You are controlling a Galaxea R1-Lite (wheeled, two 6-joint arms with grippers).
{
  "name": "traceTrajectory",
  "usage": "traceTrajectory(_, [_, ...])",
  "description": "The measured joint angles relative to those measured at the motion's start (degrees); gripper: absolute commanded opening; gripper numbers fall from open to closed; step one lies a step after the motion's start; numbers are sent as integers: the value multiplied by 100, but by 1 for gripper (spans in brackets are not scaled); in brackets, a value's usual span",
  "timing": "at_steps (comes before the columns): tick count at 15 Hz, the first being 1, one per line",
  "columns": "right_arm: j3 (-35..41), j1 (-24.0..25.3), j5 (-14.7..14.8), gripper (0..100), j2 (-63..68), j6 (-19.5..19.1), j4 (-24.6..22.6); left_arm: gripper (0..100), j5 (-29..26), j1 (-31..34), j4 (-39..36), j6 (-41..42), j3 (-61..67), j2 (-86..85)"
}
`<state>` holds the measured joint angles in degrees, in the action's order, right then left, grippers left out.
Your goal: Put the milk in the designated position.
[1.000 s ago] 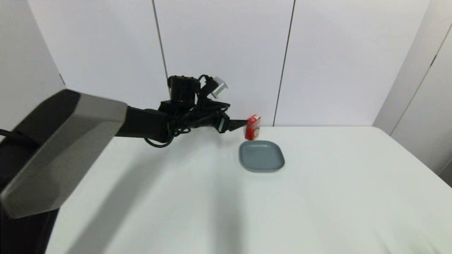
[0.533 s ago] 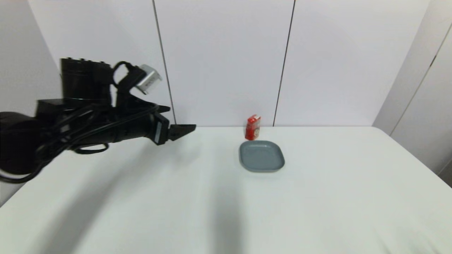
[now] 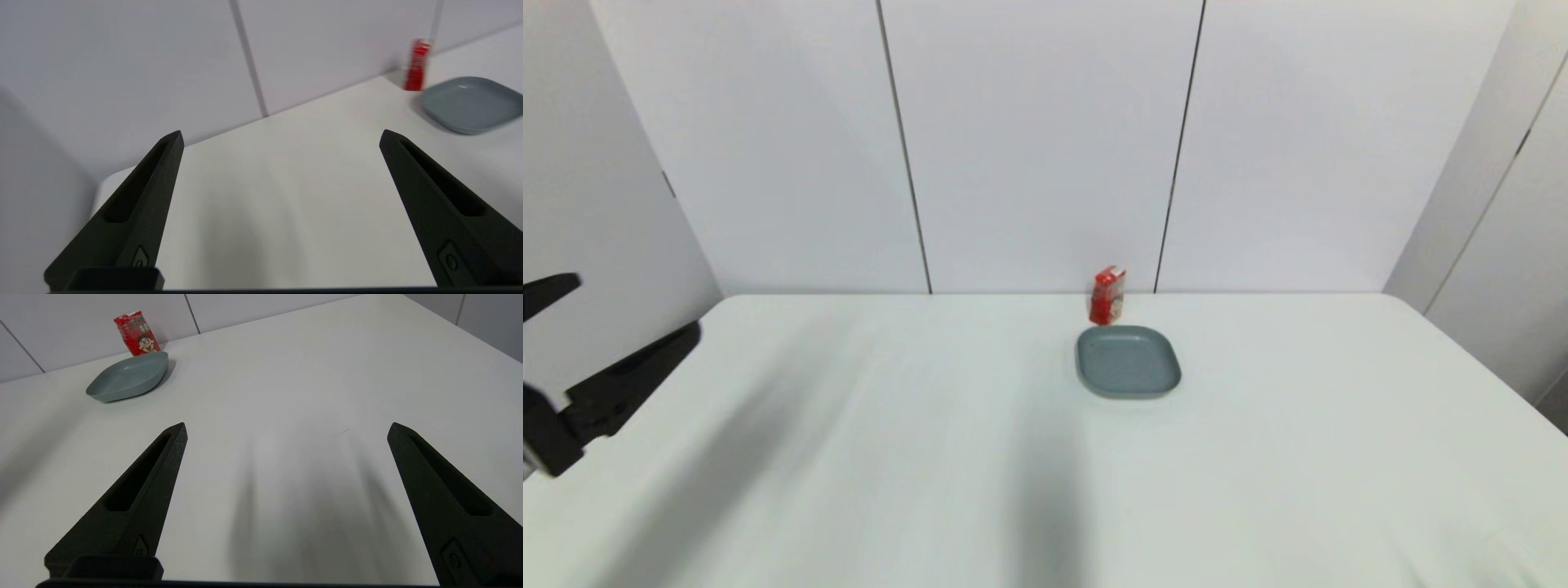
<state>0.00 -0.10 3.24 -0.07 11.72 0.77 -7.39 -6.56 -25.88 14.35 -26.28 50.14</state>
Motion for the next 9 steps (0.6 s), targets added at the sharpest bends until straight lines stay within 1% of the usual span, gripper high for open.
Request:
traceTrajectory(2, [0,0,0,100,0,-1,0,100,23,433,-179,-13,677,-930])
traceTrajectory(4, [0,0,-2,100,0,0,0,100,37,651,-210,-33,1220,-1803])
traceTrajectory(9, [0,0,-2,100,0,0,2,100,37,812,-77,-7,2224,-3510])
